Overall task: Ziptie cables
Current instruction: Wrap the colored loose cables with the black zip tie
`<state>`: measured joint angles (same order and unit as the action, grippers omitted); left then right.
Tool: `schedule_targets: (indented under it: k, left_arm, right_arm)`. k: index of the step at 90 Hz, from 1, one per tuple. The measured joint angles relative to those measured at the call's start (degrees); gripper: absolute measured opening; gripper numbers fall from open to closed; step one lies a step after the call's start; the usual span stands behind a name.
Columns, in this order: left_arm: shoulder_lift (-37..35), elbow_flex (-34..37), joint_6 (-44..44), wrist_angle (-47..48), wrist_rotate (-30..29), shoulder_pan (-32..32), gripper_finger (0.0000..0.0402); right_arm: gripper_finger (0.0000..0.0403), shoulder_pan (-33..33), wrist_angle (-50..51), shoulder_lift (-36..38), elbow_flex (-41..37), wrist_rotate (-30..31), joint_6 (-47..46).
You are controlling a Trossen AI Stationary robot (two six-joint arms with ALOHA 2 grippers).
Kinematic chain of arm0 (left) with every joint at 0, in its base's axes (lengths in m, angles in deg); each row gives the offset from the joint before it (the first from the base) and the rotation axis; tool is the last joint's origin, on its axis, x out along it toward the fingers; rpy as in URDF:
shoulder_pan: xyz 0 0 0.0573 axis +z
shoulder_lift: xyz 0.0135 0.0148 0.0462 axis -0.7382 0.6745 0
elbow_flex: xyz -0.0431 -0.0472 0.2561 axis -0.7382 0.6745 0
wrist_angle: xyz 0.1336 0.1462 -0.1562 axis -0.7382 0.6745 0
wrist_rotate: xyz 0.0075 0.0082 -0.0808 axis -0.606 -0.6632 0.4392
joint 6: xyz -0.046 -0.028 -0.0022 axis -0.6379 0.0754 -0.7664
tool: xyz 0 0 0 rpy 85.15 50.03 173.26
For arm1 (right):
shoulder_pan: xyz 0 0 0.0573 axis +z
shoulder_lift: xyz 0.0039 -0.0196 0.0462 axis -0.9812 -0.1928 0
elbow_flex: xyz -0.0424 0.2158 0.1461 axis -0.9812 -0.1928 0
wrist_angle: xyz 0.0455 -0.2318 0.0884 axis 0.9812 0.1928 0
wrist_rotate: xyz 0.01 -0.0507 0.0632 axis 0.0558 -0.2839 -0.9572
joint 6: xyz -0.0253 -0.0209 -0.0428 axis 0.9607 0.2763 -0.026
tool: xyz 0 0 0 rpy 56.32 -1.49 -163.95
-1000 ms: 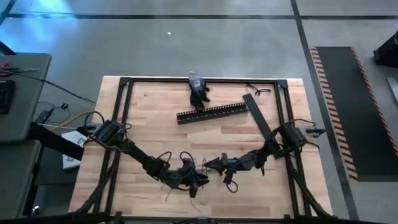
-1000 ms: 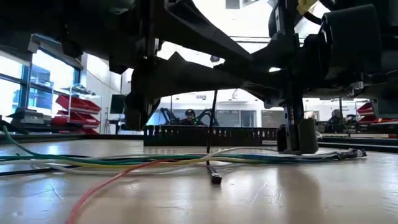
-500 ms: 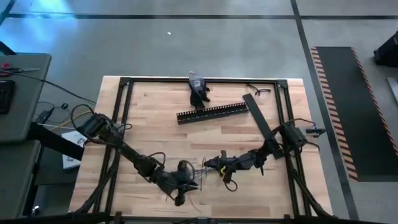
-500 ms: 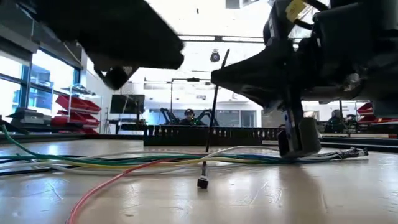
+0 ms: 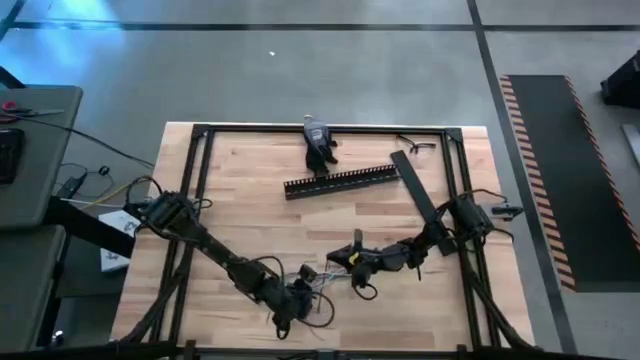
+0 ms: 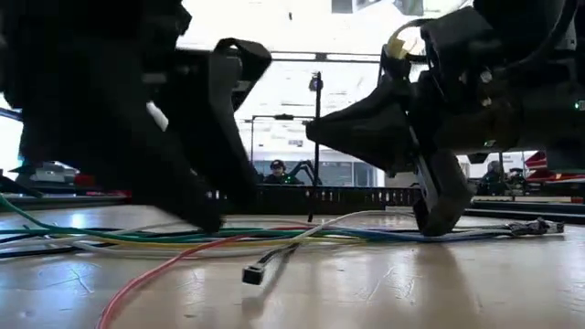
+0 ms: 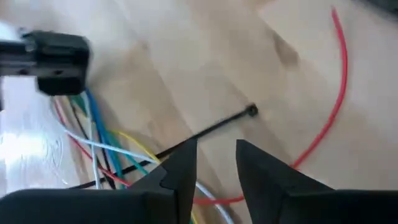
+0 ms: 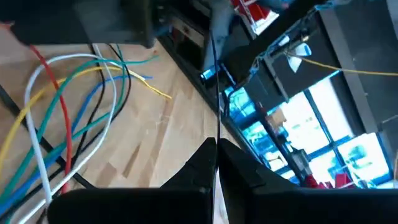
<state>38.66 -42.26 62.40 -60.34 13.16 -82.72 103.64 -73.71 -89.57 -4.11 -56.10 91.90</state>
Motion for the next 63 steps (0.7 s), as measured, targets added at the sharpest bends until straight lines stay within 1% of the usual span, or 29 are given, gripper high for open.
schedule_targets:
  k: [7, 12, 20, 25, 52, 63]
  left_arm:
    - [1.5, -1.3, 6.4, 2.5, -2.2, 0.0, 0.0121]
    - [2.4, -2.0, 10.6, 3.6, -6.0, -0.2, 0.0128]
    - [3.9, -2.2, 15.9, 2.3, -11.6, -0.5, 0.0136]
    - [4.6, -2.2, 18.3, 0.8, -13.4, -0.4, 0.0137]
    - [8.2, -2.3, 27.1, -8.7, -13.9, 0.8, 0.0138]
    - [8.7, -2.3, 30.0, -11.9, -11.3, 1.8, 0.0138]
  right_arm:
    - [0.0000, 0.0, 0.5, -0.1, 0.7, 0.8, 0.2]
    - [0.0000, 0.0, 0.9, -0.2, 1.4, 0.8, 0.4]
    - [0.0000, 0.0, 1.6, -0.2, 2.4, 0.8, 0.4]
    - [0.0000, 0.0, 2.3, -0.2, 2.9, 0.8, 0.6]
    - [0.0000, 0.0, 4.3, -0.2, 3.5, 0.8, 0.4]
    - [0.0000, 0.0, 4.3, -0.2, 3.4, 1.0, 0.4]
